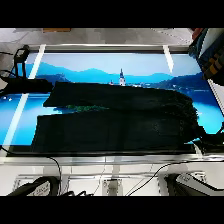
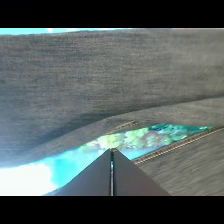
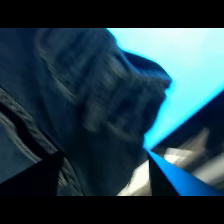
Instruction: Fold the clothes and pants, and hang the long-sleeved shirts on hangers.
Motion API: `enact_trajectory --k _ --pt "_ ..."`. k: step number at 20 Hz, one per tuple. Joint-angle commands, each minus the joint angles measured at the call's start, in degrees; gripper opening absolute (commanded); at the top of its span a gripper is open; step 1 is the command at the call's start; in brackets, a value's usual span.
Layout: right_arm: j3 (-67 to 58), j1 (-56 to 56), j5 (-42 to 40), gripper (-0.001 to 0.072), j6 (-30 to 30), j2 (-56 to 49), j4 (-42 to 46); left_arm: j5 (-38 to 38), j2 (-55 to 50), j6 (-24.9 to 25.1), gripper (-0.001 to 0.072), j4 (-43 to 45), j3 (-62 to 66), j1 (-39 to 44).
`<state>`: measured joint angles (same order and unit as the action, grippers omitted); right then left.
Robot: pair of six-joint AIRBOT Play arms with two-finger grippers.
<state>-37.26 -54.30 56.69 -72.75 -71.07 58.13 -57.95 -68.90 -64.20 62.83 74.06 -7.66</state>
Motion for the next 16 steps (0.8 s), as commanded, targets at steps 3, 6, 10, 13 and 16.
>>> enact_trajectory --k 3,6,10,13,16 --pt "0.42 -0.04 -6.75 0.0434 5.03 -1.49 -4.15 -5.51 -0.07 -7.85 0.0266 -0.28 -0.02 -0.07" --pt "0.35 -0.04 -6.80 0.0264 5.38 -1.44 -4.24 -13.94 -0.02 -10.51 0.0516 1.29 -1.33 -0.09" --pt "0.28 0.02 -6.73 0.0043 6.47 -0.59 -4.92 -17.05 0.04 -16.87 0.0478 10.25 -4.96 -2.16" --pt "0.28 0.07 -5.18 0.0043 6.45 -0.07 -4.72 -22.91 0.09 -17.97 0.0478 13.00 -8.37 -8.41" --pt "0.28 0.07 -4.96 0.0043 6.43 -0.07 -4.83 -26.01 0.79 -18.08 0.0470 13.90 -13.64 -17.94"
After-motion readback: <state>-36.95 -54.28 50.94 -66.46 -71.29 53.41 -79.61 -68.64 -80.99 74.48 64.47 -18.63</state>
